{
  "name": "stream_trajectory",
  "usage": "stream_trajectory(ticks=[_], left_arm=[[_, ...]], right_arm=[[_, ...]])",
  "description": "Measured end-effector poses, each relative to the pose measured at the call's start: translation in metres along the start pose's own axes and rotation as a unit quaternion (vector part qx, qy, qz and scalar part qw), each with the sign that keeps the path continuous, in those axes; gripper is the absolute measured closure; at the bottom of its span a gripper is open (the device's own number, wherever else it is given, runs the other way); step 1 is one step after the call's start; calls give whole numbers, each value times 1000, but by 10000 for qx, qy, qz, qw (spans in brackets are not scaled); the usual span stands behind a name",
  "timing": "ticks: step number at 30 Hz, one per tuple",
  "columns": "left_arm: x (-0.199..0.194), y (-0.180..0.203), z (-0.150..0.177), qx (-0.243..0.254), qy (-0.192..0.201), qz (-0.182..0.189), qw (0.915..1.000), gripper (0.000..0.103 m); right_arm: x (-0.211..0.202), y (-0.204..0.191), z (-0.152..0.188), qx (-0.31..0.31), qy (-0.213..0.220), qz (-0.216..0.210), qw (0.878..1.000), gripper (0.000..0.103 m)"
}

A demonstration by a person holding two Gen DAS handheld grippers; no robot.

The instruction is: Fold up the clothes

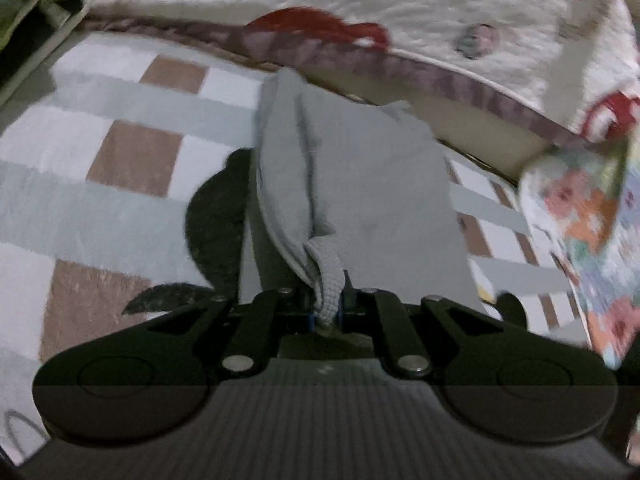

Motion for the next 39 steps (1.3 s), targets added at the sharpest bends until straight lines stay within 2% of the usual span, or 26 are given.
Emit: stream_trajectory(ticks=[3, 4, 6, 8, 11, 15, 18, 21, 25, 26, 30, 33, 34, 35, 37, 39], left_arm=[[-20, 21, -9, 841, 428, 58, 9955, 95], [-13, 16, -6, 780, 236, -41, 9967, 95], [6, -2, 7, 299, -241, -169, 9991, 95], [18, -16, 18, -39, -583, -235, 9980, 94], [15, -16, 16, -24, -601, -203, 9980, 94], [9, -15, 13, 151, -642, -241, 9975, 93], [8, -21, 14, 319, -841, -314, 9954, 88], [-1, -35, 2, 893, -713, -843, 9899, 78], [-15, -51, -16, 535, -470, -868, 9937, 78], [-15, -52, -17, 387, -443, -736, 9956, 78], [-8, -40, -16, -260, -401, 81, 9988, 76], [2, -17, -16, -74, -290, 402, 9987, 75], [6, -10, -15, 135, -242, 425, 9987, 74], [10, -4, -12, 321, -237, 468, 9981, 68], [15, -4, 3, 364, -455, 483, 9971, 59], [20, -10, 19, 197, -843, 395, 9955, 60]], right_arm=[[-6, -3, -10, -85, -118, 56, 9999, 96], [-7, -5, -10, -240, -162, 87, 9995, 96], [-2, -7, -4, -508, -283, 167, 9982, 95], [6, -3, 6, -508, -445, 231, 9974, 93], [4, 0, 12, -279, -385, 252, 9985, 91], [3, -5, 12, -756, -398, 246, 9960, 87], [1, -4, 12, -690, -393, 234, 9966, 85], [-1, -5, 14, -699, -376, 239, 9966, 85], [-2, -8, 16, -934, -349, 224, 9948, 80], [-2, -9, 16, -936, -348, 219, 9948, 79], [-1, -5, 16, -605, -340, 184, 9974, 77], [0, 2, 17, -115, -337, 152, 9993, 74], [0, 5, 18, 105, -343, 147, 9992, 72], [1, 8, 19, 324, -349, 141, 9988, 70], [1, 19, 21, 1100, -329, 92, 9933, 63], [-1, 26, 22, 1746, -297, 19, 9842, 60]])
Point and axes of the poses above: each gripper's, at about its wrist camera, not at the fingertips, and x roughly the way its jaws point, y to its right, z to its underside, the point moved 8 cm from there along x, roughly the way its jaws point, and after that the axes turned 10 degrees about y, right-handed, at the moved point
